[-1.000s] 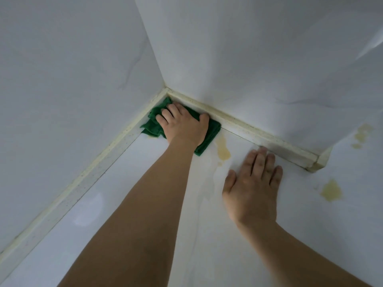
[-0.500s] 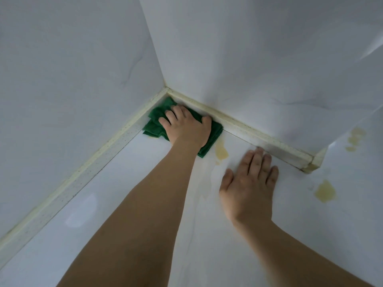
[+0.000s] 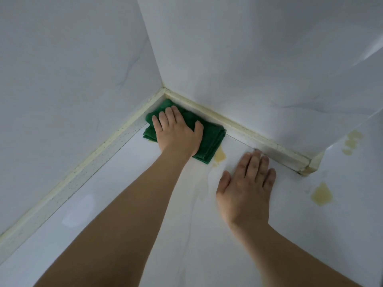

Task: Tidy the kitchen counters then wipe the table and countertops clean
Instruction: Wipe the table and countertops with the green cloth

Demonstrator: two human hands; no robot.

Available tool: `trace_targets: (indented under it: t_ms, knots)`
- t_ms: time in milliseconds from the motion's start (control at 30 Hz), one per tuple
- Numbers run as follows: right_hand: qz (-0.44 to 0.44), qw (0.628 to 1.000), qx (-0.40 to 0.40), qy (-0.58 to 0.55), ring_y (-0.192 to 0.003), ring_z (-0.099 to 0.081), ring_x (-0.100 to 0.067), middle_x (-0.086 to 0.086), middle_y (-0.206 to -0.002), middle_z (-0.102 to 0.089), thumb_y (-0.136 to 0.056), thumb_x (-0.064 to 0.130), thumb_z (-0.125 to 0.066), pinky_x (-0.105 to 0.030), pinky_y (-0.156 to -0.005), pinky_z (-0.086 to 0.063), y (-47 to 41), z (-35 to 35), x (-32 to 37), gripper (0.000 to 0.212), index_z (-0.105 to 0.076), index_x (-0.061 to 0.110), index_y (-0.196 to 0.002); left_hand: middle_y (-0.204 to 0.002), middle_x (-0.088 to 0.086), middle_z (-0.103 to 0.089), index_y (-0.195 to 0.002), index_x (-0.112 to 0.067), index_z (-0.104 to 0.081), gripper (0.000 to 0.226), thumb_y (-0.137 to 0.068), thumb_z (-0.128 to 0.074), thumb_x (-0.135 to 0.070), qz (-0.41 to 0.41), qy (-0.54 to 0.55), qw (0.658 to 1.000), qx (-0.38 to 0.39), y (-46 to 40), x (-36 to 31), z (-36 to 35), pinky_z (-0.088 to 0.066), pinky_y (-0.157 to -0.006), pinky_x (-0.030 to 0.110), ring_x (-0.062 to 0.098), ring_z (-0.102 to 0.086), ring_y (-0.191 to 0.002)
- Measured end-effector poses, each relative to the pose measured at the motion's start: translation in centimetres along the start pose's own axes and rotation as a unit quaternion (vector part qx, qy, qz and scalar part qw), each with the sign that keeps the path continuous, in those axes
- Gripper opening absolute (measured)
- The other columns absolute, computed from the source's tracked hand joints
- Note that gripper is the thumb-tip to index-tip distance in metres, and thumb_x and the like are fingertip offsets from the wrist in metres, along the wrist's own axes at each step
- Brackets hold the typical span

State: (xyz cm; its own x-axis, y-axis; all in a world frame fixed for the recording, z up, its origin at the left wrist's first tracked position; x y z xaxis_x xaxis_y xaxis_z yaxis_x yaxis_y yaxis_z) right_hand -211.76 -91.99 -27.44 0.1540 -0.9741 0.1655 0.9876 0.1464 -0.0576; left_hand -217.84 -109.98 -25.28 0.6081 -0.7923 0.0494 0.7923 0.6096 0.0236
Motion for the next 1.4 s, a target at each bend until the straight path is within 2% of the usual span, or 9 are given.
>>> trace_targets:
  t_ms: [200, 333, 467, 600, 767, 933, 1067, 1233, 1400]
  knots:
    - [0.003, 1.0, 0.012, -0.006, -0.144, -0.019, -0.04, -0.025, -0.154, -0.025, -0.09, 0.038, -0.028, -0.054, -0.117, -0.012, 0.0, -0.1, -0.1, 0.072, -0.028, -0.007, -0.146, -0.163, 0.014, 0.001, -0.155, -0.004, 0.003, 0.086, -0.094, -0.015, -0.061, -0.007, 0.034, 0.999, 0.032, -0.9, -0.3, -0.2, 0.004, -0.122, 0.047, 0.029, 0.006, -0.15]
    - [0.015, 0.999, 0.044, -0.002, -0.147, -0.006, -0.037, -0.023, -0.158, -0.01, -0.091, 0.04, -0.017, -0.052, -0.118, -0.003, 0.0, 0.1, -0.1, 0.074, -0.013, -0.004, -0.15, -0.164, 0.012, 0.002, -0.156, -0.005, 0.003, 0.088, -0.092, -0.014, -0.063, -0.011, 0.036, 0.999, 0.027, -1.3, -0.2, -0.3, 0.004, -0.122, 0.045, 0.028, 0.007, -0.151]
    - [0.011, 0.999, 0.043, -0.013, -0.146, -0.01, -0.039, -0.025, -0.157, -0.015, -0.091, 0.039, -0.021, -0.052, -0.118, -0.005, -0.1, 0.5, 0.0, 0.073, -0.017, -0.007, -0.148, -0.164, 0.013, 0.0, -0.156, -0.004, 0.001, 0.089, -0.092, -0.015, -0.064, -0.001, 0.039, 0.999, 0.014, -1.2, -0.3, -0.5, 0.003, -0.122, 0.045, 0.027, 0.005, -0.151]
    - [0.032, 0.992, 0.126, 0.003, -0.147, 0.012, -0.036, -0.023, -0.158, 0.013, -0.099, 0.041, -0.013, -0.05, -0.119, 0.006, 0.0, 1.5, -0.2, 0.071, 0.011, -0.003, -0.149, -0.164, 0.013, 0.001, -0.156, -0.004, 0.001, 0.09, -0.091, -0.014, -0.065, 0.008, 0.039, 0.999, 0.027, -1.1, -0.5, -0.2, 0.002, -0.122, 0.046, 0.028, 0.005, -0.151]
    - [0.075, 0.983, 0.167, 0.026, -0.147, -0.003, -0.03, -0.017, -0.16, 0.001, -0.1, 0.049, -0.014, -0.043, -0.12, -0.005, -1.5, 4.3, -2.0, 0.074, 0.005, -0.001, -0.151, -0.164, 0.014, 0.002, -0.156, -0.004, 0.002, 0.09, -0.092, -0.015, -0.065, 0.003, 0.035, 0.999, 0.039, -0.8, -0.4, 0.3, 0.002, -0.122, 0.047, 0.03, 0.005, -0.151]
    - [0.156, 0.967, 0.17, 0.11, -0.145, -0.001, -0.03, -0.008, -0.16, 0.005, -0.1, 0.046, -0.002, -0.042, -0.12, 0.0, -1.0, 5.2, -7.4, 0.066, 0.019, 0.009, -0.15, -0.163, 0.018, 0.004, -0.154, 0.0, 0.004, 0.09, -0.092, -0.016, -0.063, -0.005, 0.051, 0.997, 0.055, 2.9, -4.2, 0.6, 0.003, -0.121, 0.05, 0.034, 0.006, -0.15]
    - [0.165, 0.974, 0.12, 0.094, -0.141, -0.016, -0.031, -0.01, -0.158, -0.013, -0.085, 0.049, 0.016, -0.044, -0.115, -0.006, -0.7, 3.8, -8.0, 0.08, 0.004, 0.01, -0.154, -0.162, 0.02, 0.004, -0.153, 0.003, 0.004, 0.089, -0.093, -0.017, -0.059, -0.007, 0.059, 0.997, 0.048, 4.6, -6.0, 0.3, 0.002, -0.121, 0.051, 0.035, 0.006, -0.15]
    - [0.177, 0.976, 0.079, 0.099, -0.124, -0.044, -0.036, -0.017, -0.14, -0.048, -0.092, 0.045, -0.011, -0.048, -0.104, -0.023, -1.0, 3.0, -7.8, 0.073, -0.034, 0.001, -0.146, -0.162, 0.023, 0.003, -0.153, 0.005, 0.003, 0.087, -0.094, -0.016, -0.057, -0.019, 0.029, 0.998, 0.057, 4.3, -5.8, 0.6, 0.002, -0.121, 0.052, 0.038, 0.005, -0.149]
    - [0.179, 0.969, 0.126, 0.117, -0.142, -0.008, -0.032, -0.01, -0.16, -0.004, -0.074, 0.043, 0.027, -0.045, -0.113, -0.003, -1.3, 3.5, -7.9, 0.087, 0.013, 0.006, -0.151, -0.16, 0.027, 0.001, -0.152, 0.008, 0.002, 0.086, -0.096, -0.012, -0.056, -0.033, -0.022, 0.997, 0.06, 4.3, -5.8, 1.1, 0.005, -0.121, 0.049, 0.041, 0.002, -0.149]
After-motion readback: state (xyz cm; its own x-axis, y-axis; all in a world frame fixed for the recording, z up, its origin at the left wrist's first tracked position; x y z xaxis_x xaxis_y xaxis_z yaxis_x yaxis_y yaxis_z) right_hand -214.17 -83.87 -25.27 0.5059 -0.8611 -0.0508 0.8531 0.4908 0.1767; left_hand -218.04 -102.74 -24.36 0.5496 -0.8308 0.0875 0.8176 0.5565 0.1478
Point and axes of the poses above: each hand's wrist, its own y-axis away from the middle knuckle, its own z-axis out of the back of the hand, x = y × z, the point moved 1 cm from there along -y, towards the middle knuckle
